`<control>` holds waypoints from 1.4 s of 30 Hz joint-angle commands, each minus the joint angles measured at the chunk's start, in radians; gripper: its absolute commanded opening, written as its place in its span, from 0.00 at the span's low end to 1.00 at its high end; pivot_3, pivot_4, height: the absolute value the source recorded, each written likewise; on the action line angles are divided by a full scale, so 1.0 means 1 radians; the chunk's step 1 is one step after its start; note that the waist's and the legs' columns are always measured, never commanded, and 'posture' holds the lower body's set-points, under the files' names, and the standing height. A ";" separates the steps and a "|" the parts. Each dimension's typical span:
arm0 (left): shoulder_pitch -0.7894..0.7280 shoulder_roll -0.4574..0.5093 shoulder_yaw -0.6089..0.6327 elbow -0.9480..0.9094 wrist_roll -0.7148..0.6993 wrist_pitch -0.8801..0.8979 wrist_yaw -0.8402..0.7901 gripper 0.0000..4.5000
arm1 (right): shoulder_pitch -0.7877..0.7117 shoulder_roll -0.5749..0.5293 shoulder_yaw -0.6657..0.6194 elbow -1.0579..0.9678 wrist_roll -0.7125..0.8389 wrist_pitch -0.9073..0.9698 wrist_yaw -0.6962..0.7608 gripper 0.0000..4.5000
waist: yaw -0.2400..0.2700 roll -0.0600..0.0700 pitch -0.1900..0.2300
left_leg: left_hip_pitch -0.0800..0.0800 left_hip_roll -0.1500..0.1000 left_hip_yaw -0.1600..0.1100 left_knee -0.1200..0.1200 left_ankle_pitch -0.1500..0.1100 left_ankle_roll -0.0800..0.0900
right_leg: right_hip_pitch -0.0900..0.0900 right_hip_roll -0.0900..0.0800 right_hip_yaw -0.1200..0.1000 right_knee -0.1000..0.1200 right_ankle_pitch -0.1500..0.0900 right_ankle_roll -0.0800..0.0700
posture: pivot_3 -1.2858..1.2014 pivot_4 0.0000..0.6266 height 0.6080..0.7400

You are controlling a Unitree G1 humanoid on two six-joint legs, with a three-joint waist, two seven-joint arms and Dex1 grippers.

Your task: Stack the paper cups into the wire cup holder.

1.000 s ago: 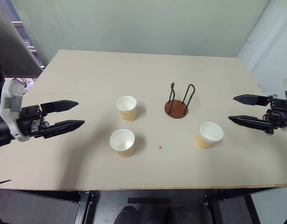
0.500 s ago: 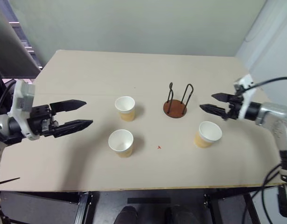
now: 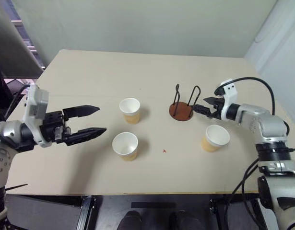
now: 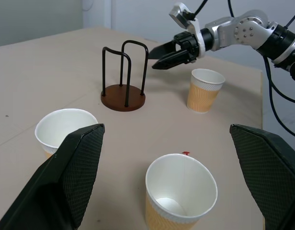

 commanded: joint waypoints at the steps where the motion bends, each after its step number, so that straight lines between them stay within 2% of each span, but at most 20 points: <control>1: 0.007 0.003 0.030 -0.044 -0.029 0.003 0.010 1.00 | -0.052 0.016 -0.013 0.055 -0.038 -0.078 -0.026 0.92 | 0.000 0.000 0.000 | 0.000 0.000 0.000 0.000 0.000 0.000 | 0.000 0.000 0.000 0.000 0.000 0.000 | 0.52 0.24 1.00; 3: 0.015 0.005 0.034 -0.050 -0.034 0.004 0.015 1.00 | -0.066 0.031 -0.015 0.072 -0.041 -0.087 -0.025 0.81 | 0.001 0.000 0.000 | 0.000 0.000 0.000 0.000 0.000 -0.001 | 0.000 0.001 0.000 0.000 0.000 0.000 | 0.52 0.24 1.00; 13: 0.027 0.015 0.042 -0.050 -0.038 -0.002 0.022 1.00 | -0.075 0.051 -0.016 0.050 -0.044 -0.074 -0.004 0.02 | 0.003 0.000 0.000 | -0.002 0.001 0.000 0.000 0.000 -0.002 | -0.001 0.001 0.000 0.000 0.001 -0.001 | 0.52 0.24 1.00; 16: 0.020 0.021 0.037 -0.052 -0.042 0.001 0.019 1.00 | -0.052 0.043 0.001 -0.030 -0.037 -0.011 0.005 0.02 | 0.003 0.000 0.000 | -0.001 0.001 0.000 0.000 0.000 -0.002 | -0.001 0.001 0.000 0.000 0.001 -0.001 | 0.52 0.24 1.00; 20: 0.010 0.040 0.021 -0.062 -0.049 0.009 -0.001 1.00 | 0.044 0.027 0.045 -0.264 0.000 0.119 0.036 0.02 | 0.003 0.000 0.000 | -0.003 0.002 0.000 0.000 0.000 -0.003 | -0.001 0.003 -0.001 -0.001 0.001 -0.001 | 0.52 0.24 1.00; 27: -0.019 0.076 -0.051 -0.069 -0.031 0.002 -0.044 1.00 | 0.160 0.033 0.081 -0.529 0.042 0.297 -0.010 0.02 | 0.003 0.000 0.000 | -0.002 0.002 0.000 0.001 0.000 -0.004 | -0.001 0.004 -0.001 -0.002 0.002 -0.002 | 0.52 0.24 1.00; 33: -0.064 0.079 -0.115 -0.074 -0.037 0.009 -0.073 1.00 | 0.292 0.009 0.089 -0.798 0.137 0.441 -0.014 0.02 | 0.003 -0.001 -0.001 | -0.001 0.002 0.000 0.001 0.000 -0.004 | 0.000 0.006 -0.001 -0.002 0.002 -0.002 | 0.52 0.24 1.00; 42: -0.137 0.079 -0.200 -0.051 -0.016 0.007 -0.116 1.00 | 0.366 -0.086 0.088 -0.934 0.244 0.458 0.042 0.02 | 0.001 -0.002 -0.001 | 0.001 0.002 0.001 0.001 0.000 -0.004 | 0.001 0.007 0.000 -0.002 0.002 -0.002 | 0.52 0.24 1.00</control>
